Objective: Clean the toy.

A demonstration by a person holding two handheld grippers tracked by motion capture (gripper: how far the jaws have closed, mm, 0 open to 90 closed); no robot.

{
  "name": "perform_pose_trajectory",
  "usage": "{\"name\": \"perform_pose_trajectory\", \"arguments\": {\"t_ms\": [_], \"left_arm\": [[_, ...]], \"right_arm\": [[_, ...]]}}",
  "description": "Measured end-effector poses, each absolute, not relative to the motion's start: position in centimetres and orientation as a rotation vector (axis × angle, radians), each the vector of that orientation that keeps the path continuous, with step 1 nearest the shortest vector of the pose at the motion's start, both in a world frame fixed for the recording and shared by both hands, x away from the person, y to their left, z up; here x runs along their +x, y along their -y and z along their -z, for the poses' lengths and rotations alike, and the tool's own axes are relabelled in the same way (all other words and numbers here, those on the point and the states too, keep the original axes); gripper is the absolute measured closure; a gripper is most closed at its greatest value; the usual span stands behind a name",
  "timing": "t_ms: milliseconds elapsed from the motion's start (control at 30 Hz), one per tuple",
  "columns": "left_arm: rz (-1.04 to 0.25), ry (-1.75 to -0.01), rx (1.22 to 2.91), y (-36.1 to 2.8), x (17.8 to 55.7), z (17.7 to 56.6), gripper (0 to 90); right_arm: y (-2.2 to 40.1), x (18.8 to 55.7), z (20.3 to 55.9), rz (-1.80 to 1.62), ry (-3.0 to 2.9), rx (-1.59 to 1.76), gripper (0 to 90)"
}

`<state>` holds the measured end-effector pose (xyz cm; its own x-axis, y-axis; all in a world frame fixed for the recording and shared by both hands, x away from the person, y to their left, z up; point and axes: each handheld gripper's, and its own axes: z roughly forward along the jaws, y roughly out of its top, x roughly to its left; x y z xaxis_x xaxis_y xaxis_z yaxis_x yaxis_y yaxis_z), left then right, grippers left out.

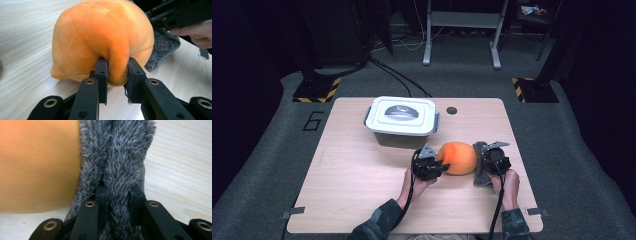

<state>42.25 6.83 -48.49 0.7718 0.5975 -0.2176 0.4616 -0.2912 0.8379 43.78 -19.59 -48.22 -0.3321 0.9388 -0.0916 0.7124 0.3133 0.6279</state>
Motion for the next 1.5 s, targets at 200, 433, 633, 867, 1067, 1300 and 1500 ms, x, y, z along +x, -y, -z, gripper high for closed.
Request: {"name": "perform_pose_trajectory", "arguments": {"t_ms": [200, 433, 633, 867, 1067, 1300, 1500], "left_arm": [[-0.167, -0.808, 1.936, -6.9, 42.2, 48.4, 74.3], [-0.171, -0.800, 1.942, -6.9, 42.2, 48.3, 74.2], [-0.170, -0.794, 1.947, -6.8, 42.2, 48.3, 73.4], [-0.214, -0.775, 1.972, -7.1, 42.1, 48.1, 57.5], [-0.263, -0.746, 1.981, -6.7, 42.1, 48.0, 50.0], [-0.278, -0.731, 1.972, -6.3, 42.2, 48.3, 73.8], [-0.257, -0.765, 1.945, -6.4, 42.2, 47.9, 75.5]], "right_arm": [[19.8, 42.6, 46.6, -0.698, -2.101, 1.437, 74.6], [18.8, 40.1, 41.8, -0.849, -2.070, 1.294, 74.6], [15.9, 40.3, 41.0, -0.878, -2.157, 1.211, 74.5], [15.7, 41.6, 42.9, -0.840, -2.173, 1.244, 74.7], [16.1, 42.0, 43.2, -0.850, -2.169, 1.263, 74.7], [16.6, 42.2, 43.6, -0.881, -2.145, 1.270, 74.7], [15.9, 40.7, 41.6, -0.924, -2.112, 1.188, 74.7]]}}
